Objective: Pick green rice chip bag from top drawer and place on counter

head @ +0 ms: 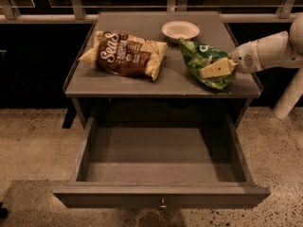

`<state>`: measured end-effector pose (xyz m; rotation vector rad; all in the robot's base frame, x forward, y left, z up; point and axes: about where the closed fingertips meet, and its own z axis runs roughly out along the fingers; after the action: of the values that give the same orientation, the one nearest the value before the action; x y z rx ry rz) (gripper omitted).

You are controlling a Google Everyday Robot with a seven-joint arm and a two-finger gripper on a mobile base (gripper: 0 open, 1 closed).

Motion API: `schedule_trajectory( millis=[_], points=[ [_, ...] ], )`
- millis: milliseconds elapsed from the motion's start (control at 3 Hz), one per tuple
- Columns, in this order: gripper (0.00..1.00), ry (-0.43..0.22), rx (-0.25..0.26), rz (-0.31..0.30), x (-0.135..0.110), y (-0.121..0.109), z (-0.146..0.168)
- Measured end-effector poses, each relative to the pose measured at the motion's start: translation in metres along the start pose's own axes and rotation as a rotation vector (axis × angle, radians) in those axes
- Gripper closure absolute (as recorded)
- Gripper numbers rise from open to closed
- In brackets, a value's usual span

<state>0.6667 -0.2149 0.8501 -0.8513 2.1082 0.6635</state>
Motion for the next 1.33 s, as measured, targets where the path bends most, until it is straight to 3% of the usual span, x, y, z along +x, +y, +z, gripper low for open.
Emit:
schedule_trajectory(
  millis=[1000, 1333],
  points=[
    [0.17, 0.000, 0.000, 0.000, -0.0003, 0.0001, 0.0000],
    [0.00, 0.000, 0.000, 0.000, -0.0003, 0.0001, 0.0000]
  ],
)
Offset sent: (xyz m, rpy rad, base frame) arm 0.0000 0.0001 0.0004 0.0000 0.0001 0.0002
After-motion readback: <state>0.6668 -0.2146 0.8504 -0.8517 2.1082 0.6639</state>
